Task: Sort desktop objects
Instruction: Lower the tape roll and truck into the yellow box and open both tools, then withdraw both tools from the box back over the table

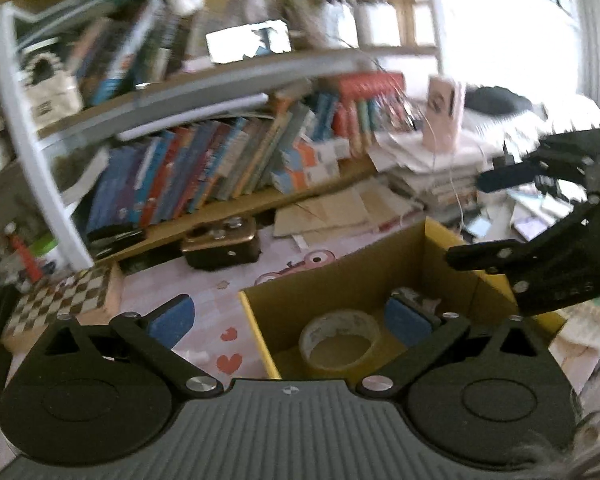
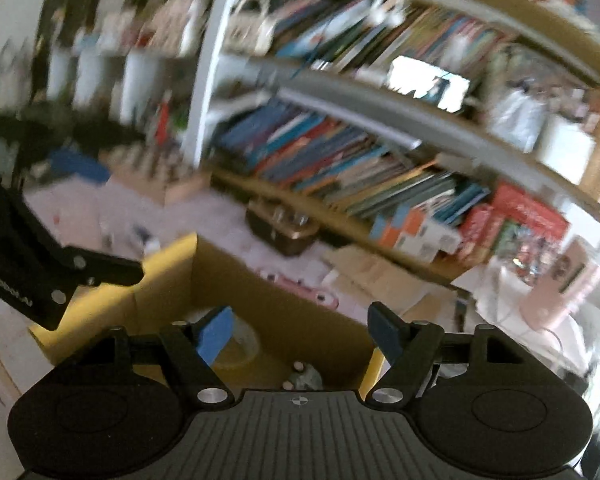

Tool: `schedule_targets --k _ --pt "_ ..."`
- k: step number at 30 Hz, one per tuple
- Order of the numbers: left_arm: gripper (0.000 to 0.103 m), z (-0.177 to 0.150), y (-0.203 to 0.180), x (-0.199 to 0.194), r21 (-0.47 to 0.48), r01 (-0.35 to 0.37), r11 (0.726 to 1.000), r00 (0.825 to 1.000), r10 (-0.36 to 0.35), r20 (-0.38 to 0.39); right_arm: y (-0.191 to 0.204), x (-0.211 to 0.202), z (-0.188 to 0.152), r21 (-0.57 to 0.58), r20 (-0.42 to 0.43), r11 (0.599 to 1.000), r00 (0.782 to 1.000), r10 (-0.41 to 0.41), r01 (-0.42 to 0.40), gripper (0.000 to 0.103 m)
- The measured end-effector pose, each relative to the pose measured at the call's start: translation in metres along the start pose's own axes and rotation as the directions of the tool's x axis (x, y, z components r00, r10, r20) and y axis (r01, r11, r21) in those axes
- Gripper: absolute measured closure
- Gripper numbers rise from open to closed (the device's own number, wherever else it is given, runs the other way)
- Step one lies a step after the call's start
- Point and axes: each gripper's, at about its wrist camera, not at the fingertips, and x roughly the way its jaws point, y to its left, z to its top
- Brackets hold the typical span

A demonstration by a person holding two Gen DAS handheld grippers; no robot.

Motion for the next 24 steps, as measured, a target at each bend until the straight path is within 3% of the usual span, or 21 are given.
schedule_targets --k 5,11,24 --pt "0.0 -0.028 0.01 -0.04 -0.12 -0.011 0.993 0.999 0.016 0.04 0.019 -0.037 -0.013 0.07 0.087 0.989 0.987 -0.133 0.127 0.019" --pt "0.0 -0.07 0.018 -0.077 -0.197 -0.092 0.976 0.991 0.109 0.077 0.042 -0.066 -0.033 0.236 0.096 0.95 0.968 -0.23 0.203 0.018" --pt "0.0 -0.13 0.059 -0.113 -0.235 -0.152 0.96 0.986 0.165 0.034 0.112 -0.078 -0.069 0.427 -0.079 0.848 0.947 -0.31 0.313 0.018"
